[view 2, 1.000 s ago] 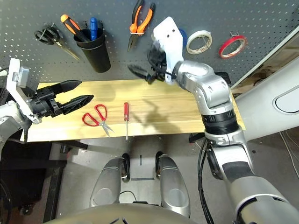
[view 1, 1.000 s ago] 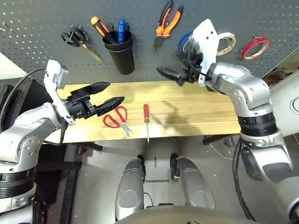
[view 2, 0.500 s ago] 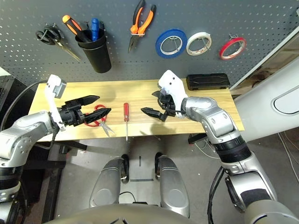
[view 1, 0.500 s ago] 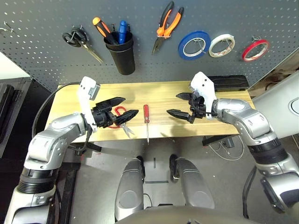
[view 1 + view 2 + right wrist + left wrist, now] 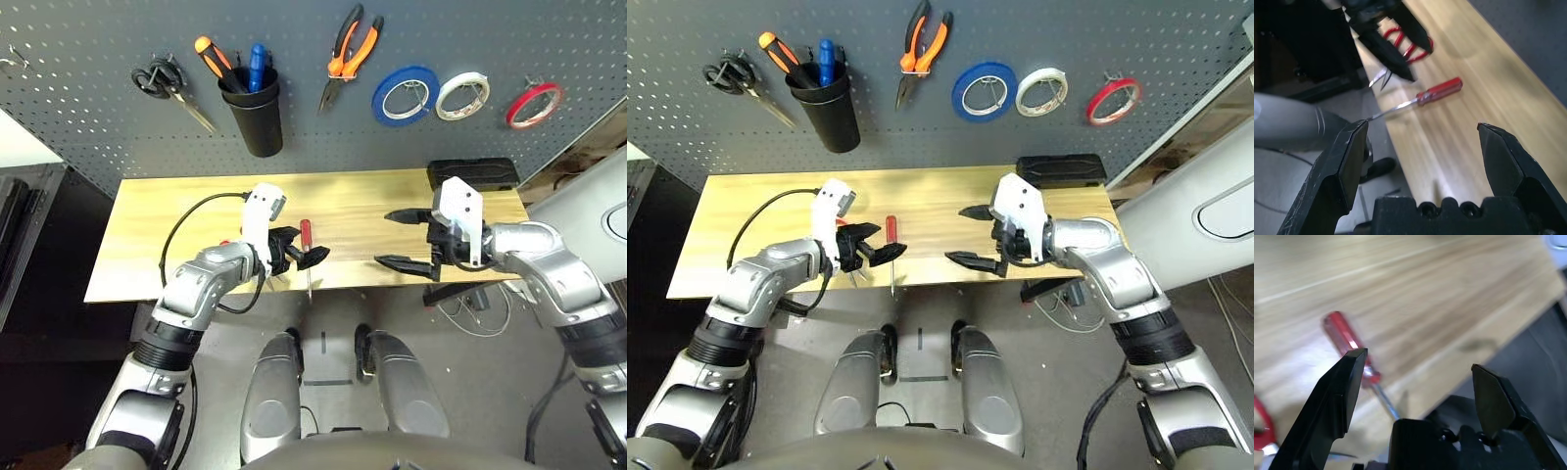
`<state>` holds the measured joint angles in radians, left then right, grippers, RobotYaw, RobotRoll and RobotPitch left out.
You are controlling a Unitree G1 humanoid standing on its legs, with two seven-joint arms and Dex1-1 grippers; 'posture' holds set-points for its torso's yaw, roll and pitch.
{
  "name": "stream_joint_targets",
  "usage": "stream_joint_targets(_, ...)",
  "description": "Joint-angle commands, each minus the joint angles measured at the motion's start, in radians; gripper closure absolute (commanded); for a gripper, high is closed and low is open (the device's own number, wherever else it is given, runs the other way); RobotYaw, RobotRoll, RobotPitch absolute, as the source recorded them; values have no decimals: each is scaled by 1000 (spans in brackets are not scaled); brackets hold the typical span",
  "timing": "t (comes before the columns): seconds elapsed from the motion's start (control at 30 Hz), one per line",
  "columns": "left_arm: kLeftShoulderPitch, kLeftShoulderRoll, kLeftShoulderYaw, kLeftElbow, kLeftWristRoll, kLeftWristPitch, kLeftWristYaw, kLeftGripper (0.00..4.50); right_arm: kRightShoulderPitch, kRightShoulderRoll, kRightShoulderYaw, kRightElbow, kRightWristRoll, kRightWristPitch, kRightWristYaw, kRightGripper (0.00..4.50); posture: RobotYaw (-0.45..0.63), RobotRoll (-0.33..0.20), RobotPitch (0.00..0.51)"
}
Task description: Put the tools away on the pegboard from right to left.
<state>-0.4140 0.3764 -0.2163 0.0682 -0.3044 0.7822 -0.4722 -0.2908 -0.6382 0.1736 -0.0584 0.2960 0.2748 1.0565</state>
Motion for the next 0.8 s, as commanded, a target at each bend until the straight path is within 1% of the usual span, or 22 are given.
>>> stream_joint_targets(0.03, -15, -54, -17, 127, 66, -51, 38, 0, 39, -17, -17, 52, -18, -74, 26, 30, -52, 0, 222)
stream_joint_targets(0.17, -60, -121, 20, 277, 119, -95, 112, 0, 64, -24, -30, 110, -17, -152, 58, 30, -60, 0, 229)
stream_joint_targets(0.33, -112, -169, 46, 410, 159, -131, 154, 0, 72, -29, -39, 157, -30, -231, 87, 30, -80, 0, 240)
stream_joint_targets(0.57, -159, -243, 74, 577, 203, -194, 208, 0, 84, -33, -49, 161, -34, -250, 87, 30, -106, 0, 259)
stream_joint_targets(0.63, -183, -261, 76, 638, 227, -191, 242, 0, 86, -34, -50, 158, -35, -250, 84, 30, -108, 0, 259)
stream_joint_targets(0.8, -230, -293, 107, 751, 243, -220, 282, 0, 94, -37, -52, 155, -36, -255, 82, 30, -118, 0, 264)
